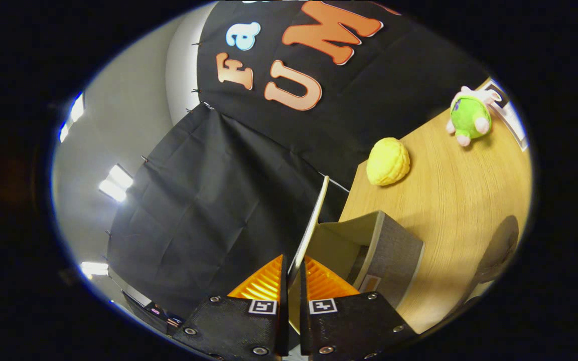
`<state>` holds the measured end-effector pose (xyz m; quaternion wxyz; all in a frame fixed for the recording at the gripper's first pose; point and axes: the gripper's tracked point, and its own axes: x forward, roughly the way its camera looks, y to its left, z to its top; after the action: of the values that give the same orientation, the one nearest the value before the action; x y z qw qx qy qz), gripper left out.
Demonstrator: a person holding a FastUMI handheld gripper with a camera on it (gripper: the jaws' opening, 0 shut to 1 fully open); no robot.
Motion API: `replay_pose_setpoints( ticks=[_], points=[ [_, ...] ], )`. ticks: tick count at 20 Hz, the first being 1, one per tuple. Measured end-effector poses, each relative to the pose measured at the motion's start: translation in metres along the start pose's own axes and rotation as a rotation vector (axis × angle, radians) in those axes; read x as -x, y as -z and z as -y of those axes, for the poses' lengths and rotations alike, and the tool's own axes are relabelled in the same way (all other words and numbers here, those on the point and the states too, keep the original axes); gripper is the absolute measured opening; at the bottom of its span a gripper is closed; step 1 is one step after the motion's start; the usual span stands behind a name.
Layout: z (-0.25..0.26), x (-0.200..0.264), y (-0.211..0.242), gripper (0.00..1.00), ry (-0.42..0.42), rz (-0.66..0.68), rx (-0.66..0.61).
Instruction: Open the storage box then place both shoes into the box .Put the left shoe in first, then the right shoe, with the right side of both shoes facing outward in a uniform manner.
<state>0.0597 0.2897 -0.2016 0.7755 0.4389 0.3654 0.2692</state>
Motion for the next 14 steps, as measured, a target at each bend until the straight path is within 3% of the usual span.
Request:
replay_pose_setpoints(
  ticks=[7,14],
  points=[
    [-0.062,-0.036,-0.018,0.09,-0.063,0.022,0.034],
    [-0.114,-0.104,-0.002,0.09,-0.144,0.031,-0.041]
  ],
)
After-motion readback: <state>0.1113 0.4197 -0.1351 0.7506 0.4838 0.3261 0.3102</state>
